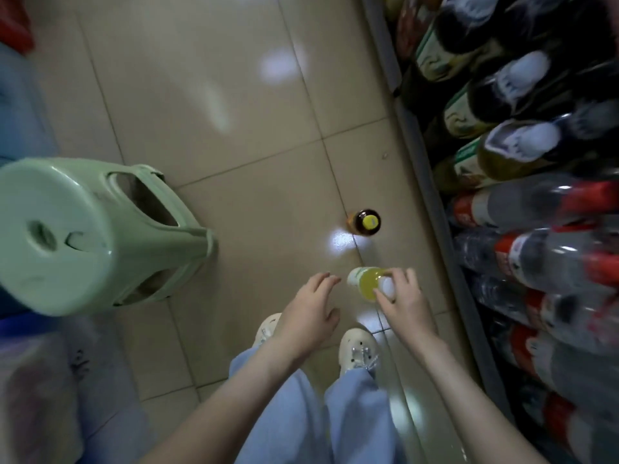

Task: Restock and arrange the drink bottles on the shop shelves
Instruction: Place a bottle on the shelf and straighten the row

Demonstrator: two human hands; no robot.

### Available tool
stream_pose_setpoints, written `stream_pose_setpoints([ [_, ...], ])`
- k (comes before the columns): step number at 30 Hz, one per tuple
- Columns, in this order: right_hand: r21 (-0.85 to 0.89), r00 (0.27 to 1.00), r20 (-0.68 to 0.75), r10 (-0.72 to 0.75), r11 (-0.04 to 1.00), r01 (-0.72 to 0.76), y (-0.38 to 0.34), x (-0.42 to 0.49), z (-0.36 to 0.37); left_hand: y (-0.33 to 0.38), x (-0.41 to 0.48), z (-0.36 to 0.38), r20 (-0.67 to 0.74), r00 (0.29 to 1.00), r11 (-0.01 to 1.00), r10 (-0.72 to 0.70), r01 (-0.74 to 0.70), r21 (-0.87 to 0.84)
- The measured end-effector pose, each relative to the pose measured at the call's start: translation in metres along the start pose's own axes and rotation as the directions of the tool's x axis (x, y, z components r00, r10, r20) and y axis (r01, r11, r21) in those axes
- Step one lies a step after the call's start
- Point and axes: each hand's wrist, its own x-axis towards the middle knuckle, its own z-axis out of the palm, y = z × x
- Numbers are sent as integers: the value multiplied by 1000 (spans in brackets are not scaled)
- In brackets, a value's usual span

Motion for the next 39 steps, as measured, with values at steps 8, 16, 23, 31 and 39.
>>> stream_pose_setpoints([
  [8,240,949,-300,-102,954,178,-164,-187,-255,177,-117,-148,130,885,877,448,-463,131],
  [16,523,792,-594,143,816,245,-237,-345,-421,389,-246,-270,140,682,644,718,-727,239],
  [23,544,649,-736,193,739,397,-254,-422,-467,500,-334,-287,293,404,359,866,-912,196],
  [31,502,433,-844,315,747,436,-219,-486,-477,552,-377,-263,510,274,146,816,-950,277],
  [39,468,252,-884,394,719,514,-220,-521,-531,601,-348,-306,5,-22,-22,1000,-891,453],
])
